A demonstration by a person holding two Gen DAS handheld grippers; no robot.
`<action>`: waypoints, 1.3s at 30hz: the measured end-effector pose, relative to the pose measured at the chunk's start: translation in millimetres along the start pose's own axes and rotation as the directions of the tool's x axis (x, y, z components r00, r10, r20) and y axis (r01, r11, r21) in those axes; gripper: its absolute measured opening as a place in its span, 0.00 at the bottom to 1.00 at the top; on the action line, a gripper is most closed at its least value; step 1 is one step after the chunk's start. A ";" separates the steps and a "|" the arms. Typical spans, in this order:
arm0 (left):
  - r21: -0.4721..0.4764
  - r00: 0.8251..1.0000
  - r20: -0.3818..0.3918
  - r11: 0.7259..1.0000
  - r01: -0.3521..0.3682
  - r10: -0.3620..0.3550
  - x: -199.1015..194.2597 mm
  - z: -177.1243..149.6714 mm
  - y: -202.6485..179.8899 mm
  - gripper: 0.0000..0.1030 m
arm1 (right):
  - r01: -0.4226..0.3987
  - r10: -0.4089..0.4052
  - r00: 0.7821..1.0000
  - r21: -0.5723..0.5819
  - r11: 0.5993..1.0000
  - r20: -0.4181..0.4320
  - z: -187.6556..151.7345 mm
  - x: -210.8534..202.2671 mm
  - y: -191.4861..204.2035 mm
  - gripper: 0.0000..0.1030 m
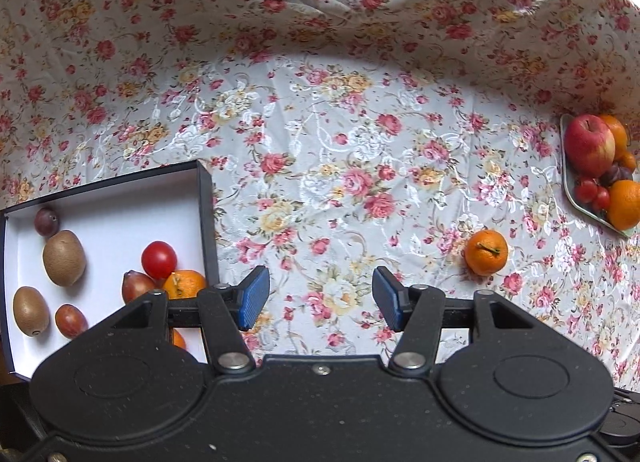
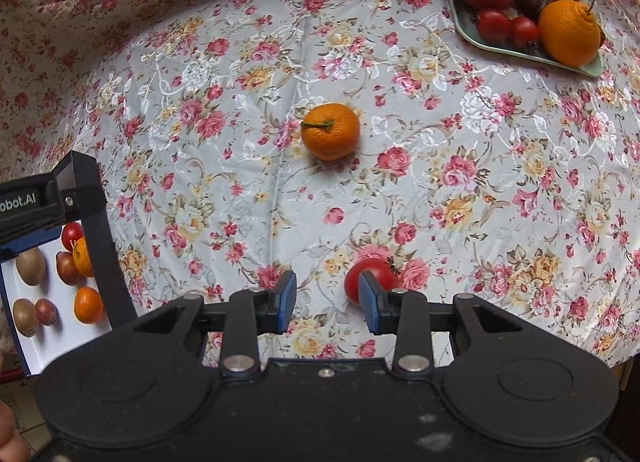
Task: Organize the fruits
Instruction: 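Move both tools back over the table toward a mandarin and a red cherry tomato, then close the right gripper on the cherry tomato while the left tool approaches the mandarin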
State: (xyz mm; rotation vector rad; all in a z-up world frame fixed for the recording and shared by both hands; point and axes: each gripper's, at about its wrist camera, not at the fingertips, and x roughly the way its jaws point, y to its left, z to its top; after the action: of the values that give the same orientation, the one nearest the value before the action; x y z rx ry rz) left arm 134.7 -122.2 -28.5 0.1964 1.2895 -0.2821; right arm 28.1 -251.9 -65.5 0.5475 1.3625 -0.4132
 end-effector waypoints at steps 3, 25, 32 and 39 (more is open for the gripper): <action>0.020 1.000 -0.004 1.000 0.011 -0.010 1.3 -0.4 -18.6 0.59 | 0.004 -0.004 1.000 0.033 0.999 -0.002 1.5 -3.5 -19.1 0.37; 0.094 0.994 -0.111 0.995 -0.013 0.023 40.9 -23.4 -80.6 0.59 | -0.055 0.065 0.996 0.145 0.988 -0.066 1.4 -8.3 -85.1 0.37; 0.057 0.994 -0.103 0.998 -0.023 0.029 37.8 -17.7 -69.8 0.59 | -0.077 0.087 0.992 0.109 0.991 -0.091 0.3 4.4 -65.1 0.37; 0.072 0.995 -0.081 0.996 -0.044 0.050 34.3 -14.3 -62.1 0.59 | -0.085 0.092 0.992 0.081 0.993 -0.086 3.5 12.1 -48.2 0.37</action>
State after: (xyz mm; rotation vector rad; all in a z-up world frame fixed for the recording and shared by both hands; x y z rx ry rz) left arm 110.7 -180.2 -64.6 0.3005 1.3560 -0.2821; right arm 5.2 -292.4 -83.1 0.6950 1.4068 -0.3737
